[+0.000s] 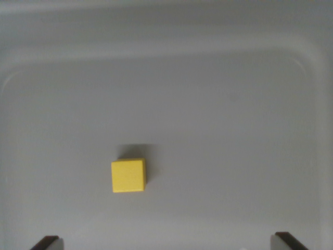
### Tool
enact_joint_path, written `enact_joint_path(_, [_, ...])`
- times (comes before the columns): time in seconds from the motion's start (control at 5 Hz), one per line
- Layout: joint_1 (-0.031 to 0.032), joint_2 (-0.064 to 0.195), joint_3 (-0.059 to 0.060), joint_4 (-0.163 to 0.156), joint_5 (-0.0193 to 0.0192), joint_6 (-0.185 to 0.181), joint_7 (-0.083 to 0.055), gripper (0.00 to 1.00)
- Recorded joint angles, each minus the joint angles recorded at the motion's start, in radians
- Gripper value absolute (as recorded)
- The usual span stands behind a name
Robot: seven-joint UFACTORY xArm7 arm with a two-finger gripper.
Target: Pick yellow cube
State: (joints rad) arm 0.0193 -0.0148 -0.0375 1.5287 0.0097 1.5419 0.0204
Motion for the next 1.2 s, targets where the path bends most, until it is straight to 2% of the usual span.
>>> enact_joint_path(0.2, [0.0013,0.01,0.002,-0.016,0.0018,-0.024,-0.001,0.0])
enact_joint_path(0.4, [0.0013,0.01,0.002,-0.016,0.0018,-0.024,-0.001,0.0])
enact_joint_path(0.6, [0.0029,0.021,0.005,-0.036,0.004,-0.052,-0.001,0.0])
enact_joint_path(0.8, [0.0029,0.021,0.005,-0.036,0.004,-0.052,-0.001,0.0])
enact_joint_path(1.0, [0.0045,0.034,0.007,-0.058,0.0064,-0.083,-0.002,0.0])
enact_joint_path(1.2, [0.0045,0.034,0.007,-0.058,0.0064,-0.083,-0.002,0.0])
